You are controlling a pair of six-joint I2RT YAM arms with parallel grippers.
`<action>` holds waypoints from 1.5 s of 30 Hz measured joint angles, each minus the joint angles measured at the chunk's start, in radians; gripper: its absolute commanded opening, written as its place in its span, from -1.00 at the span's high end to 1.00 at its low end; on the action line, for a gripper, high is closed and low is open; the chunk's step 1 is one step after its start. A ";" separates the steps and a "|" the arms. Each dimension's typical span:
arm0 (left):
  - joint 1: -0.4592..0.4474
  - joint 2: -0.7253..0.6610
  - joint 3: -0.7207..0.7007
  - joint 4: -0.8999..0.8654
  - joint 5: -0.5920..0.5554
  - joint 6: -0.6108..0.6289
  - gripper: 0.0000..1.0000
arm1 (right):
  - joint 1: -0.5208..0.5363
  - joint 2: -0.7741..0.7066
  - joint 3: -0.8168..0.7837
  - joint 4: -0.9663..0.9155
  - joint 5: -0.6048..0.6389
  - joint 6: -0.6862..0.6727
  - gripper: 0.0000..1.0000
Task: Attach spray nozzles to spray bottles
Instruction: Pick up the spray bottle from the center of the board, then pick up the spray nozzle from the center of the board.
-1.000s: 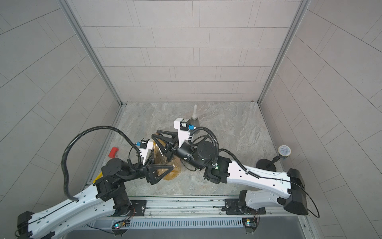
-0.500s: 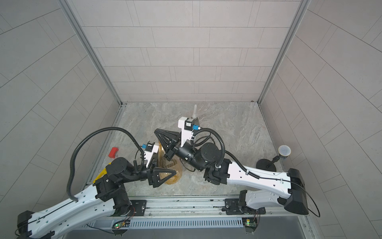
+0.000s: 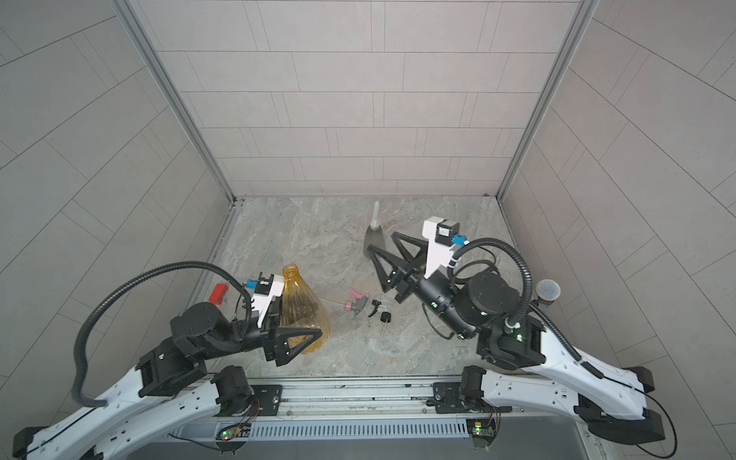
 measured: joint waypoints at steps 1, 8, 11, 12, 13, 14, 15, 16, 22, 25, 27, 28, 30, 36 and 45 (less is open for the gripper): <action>0.000 -0.002 0.018 -0.034 -0.019 0.021 1.00 | -0.015 -0.013 0.001 -0.066 0.011 0.009 -0.52; 0.000 -0.012 0.098 -0.227 -0.140 0.126 1.00 | -0.143 0.152 -0.108 -0.391 -0.129 0.058 -0.58; 0.000 -0.029 0.104 -0.280 -0.177 0.144 1.00 | -0.171 0.303 -0.185 -0.446 -0.203 0.071 -0.57; 0.000 -0.037 0.104 -0.297 -0.188 0.148 1.00 | -0.174 0.347 -0.208 -0.462 -0.218 0.075 -0.57; 0.000 -0.045 0.104 -0.312 -0.200 0.151 1.00 | -0.177 0.383 -0.228 -0.473 -0.230 0.076 -0.57; 0.000 -0.052 0.104 -0.326 -0.209 0.154 1.00 | -0.179 0.416 -0.241 -0.485 -0.240 0.076 -0.57; 0.000 -0.058 0.104 -0.336 -0.216 0.156 1.00 | -0.181 0.443 -0.246 -0.492 -0.243 0.075 -0.57; 0.000 -0.065 0.104 -0.346 -0.224 0.156 1.00 | -0.187 0.476 -0.244 -0.497 -0.243 0.070 -0.55; 0.000 -0.095 0.104 -0.364 -0.229 0.156 1.00 | -0.295 0.714 -0.166 -0.518 -0.266 0.025 -0.46; 0.000 -0.115 0.101 -0.364 -0.229 0.156 1.00 | -0.346 0.774 -0.167 -0.510 -0.317 0.049 -0.47; 0.000 -0.132 0.095 -0.364 -0.228 0.156 1.00 | -0.360 0.784 -0.167 -0.500 -0.342 0.092 -0.45; 0.000 -0.142 0.090 -0.363 -0.227 0.156 1.00 | -0.363 0.784 -0.167 -0.492 -0.352 0.120 -0.43; 0.000 -0.157 0.080 -0.363 -0.226 0.156 1.00 | -0.366 0.786 -0.161 -0.481 -0.362 0.177 -0.33; 0.000 -0.190 0.054 -0.363 -0.221 0.156 1.00 | -0.367 0.826 -0.133 -0.468 -0.373 0.307 -0.11; 0.000 -0.207 0.039 -0.361 -0.210 0.157 1.00 | -0.367 0.910 -0.131 -0.462 -0.380 0.376 -0.02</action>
